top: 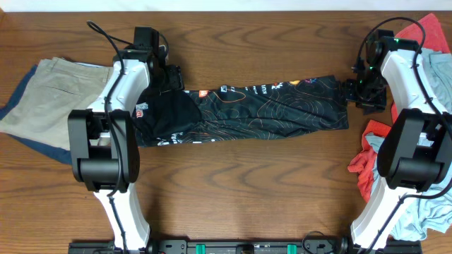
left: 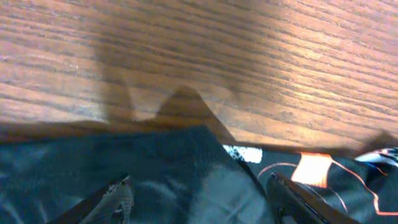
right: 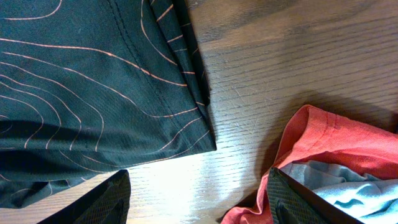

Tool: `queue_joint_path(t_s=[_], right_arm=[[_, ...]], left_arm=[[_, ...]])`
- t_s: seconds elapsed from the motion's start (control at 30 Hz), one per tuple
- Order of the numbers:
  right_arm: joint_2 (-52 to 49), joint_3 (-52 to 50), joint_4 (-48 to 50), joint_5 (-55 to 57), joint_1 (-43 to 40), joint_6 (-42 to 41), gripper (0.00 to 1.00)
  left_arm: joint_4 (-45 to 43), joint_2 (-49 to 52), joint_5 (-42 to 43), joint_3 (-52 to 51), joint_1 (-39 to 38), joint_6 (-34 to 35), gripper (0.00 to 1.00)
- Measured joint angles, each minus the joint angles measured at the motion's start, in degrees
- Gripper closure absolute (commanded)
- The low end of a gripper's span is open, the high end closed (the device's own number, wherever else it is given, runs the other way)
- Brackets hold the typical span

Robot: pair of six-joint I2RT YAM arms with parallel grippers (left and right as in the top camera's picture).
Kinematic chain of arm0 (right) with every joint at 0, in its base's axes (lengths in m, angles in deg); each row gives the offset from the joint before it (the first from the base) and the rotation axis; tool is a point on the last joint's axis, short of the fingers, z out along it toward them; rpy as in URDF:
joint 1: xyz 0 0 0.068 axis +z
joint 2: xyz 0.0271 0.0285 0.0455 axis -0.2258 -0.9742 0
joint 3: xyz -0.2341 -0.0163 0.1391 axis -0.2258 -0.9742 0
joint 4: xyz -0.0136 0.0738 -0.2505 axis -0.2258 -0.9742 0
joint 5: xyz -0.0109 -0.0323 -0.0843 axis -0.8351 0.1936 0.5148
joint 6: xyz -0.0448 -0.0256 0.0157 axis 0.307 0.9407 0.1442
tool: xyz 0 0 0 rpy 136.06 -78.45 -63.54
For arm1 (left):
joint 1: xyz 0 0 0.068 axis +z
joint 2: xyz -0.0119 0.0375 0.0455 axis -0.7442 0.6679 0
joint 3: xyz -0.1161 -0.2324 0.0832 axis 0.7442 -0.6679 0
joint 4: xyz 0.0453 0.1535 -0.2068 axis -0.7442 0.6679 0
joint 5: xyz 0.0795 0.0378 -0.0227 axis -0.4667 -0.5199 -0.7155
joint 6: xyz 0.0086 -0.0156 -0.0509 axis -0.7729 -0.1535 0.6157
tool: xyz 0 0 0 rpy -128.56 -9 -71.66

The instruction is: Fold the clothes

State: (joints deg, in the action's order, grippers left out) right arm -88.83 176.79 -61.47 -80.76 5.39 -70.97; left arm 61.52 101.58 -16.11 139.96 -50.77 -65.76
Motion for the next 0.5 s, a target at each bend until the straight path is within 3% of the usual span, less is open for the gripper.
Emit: queue_joint_path(t_s=[0.2, 0.4, 0.5], right_arm=[[0.02, 0.00, 0.04, 0.00, 0.02, 0.02, 0.31], [0.02, 0.00, 0.13, 0.00, 0.02, 0.02, 0.32], [0.04, 0.00, 0.17, 0.00, 0.02, 0.02, 0.32]], left_arm=[[-0.02, 1.97, -0.26, 0.00, -0.13, 1.05, 0.51], [-0.02, 3.78, -0.48, 0.00, -0.55, 1.16, 0.93], [0.00, 3.78, -0.50, 0.00, -0.79, 0.96, 0.94]])
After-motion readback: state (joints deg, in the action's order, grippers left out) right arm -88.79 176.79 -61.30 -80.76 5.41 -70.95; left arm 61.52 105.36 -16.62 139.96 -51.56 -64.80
